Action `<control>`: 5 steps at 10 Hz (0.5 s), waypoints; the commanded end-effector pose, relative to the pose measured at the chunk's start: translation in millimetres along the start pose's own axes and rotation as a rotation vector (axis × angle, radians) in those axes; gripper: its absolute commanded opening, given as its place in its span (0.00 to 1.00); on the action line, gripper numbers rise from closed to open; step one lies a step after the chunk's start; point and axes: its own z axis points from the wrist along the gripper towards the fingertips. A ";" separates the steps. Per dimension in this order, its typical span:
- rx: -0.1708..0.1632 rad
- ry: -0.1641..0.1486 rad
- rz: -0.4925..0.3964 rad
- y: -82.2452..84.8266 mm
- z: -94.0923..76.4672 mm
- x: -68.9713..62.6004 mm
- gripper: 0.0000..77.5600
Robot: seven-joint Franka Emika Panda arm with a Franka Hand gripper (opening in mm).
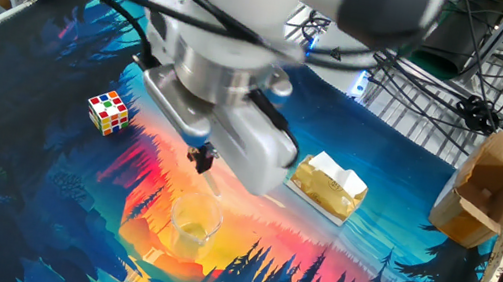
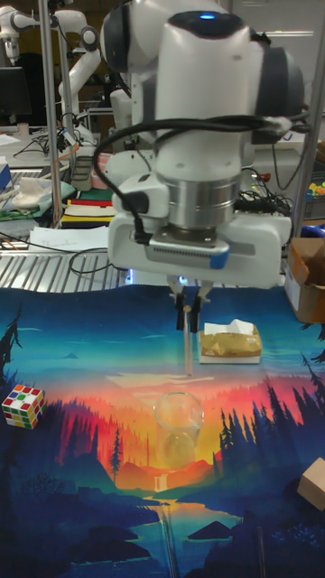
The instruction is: Shake the test tube
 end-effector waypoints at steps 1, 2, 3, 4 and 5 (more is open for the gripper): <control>0.502 -0.046 -0.245 -11.9 6.6 -9.2 0.01; 0.497 -0.047 -0.245 -13.2 7.8 -10.5 0.01; 0.369 -0.055 -0.179 -14.6 9.0 -11.9 0.01; 0.338 -0.065 -0.157 -14.6 9.1 -11.9 0.01; 0.104 -0.143 0.017 -13.3 10.2 -12.8 0.01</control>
